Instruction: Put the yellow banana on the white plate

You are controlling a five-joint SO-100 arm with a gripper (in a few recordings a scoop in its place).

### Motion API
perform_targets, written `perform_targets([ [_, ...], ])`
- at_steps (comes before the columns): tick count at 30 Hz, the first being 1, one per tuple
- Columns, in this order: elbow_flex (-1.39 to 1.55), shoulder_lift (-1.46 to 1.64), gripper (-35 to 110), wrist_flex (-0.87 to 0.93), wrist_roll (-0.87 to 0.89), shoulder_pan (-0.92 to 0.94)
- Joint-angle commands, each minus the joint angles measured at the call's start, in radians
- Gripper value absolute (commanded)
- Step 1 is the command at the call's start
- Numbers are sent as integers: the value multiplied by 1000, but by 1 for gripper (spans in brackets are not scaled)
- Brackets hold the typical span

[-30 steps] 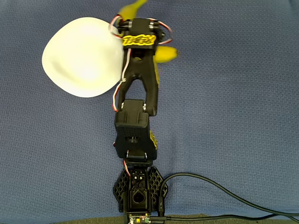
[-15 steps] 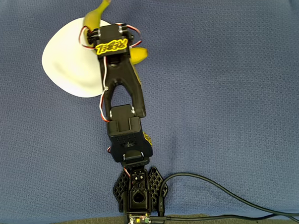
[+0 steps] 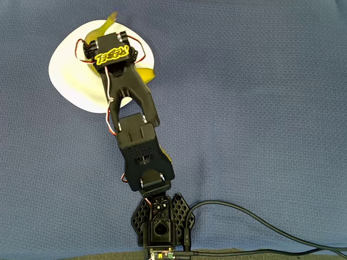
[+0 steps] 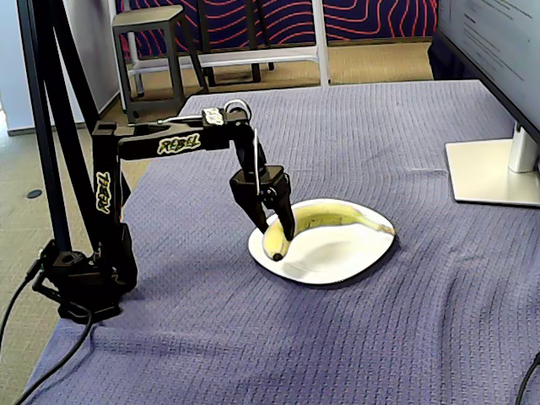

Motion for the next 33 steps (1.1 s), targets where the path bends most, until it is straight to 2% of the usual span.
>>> perform_targets([
  [1,-54,11,0,-31,12,-25],
  [18,-78,-35,0,-38,18,-83],
  [21,-61,-37,8,-38,2,-78],
  [33,-6,-40,18,-66,-40,-54],
])
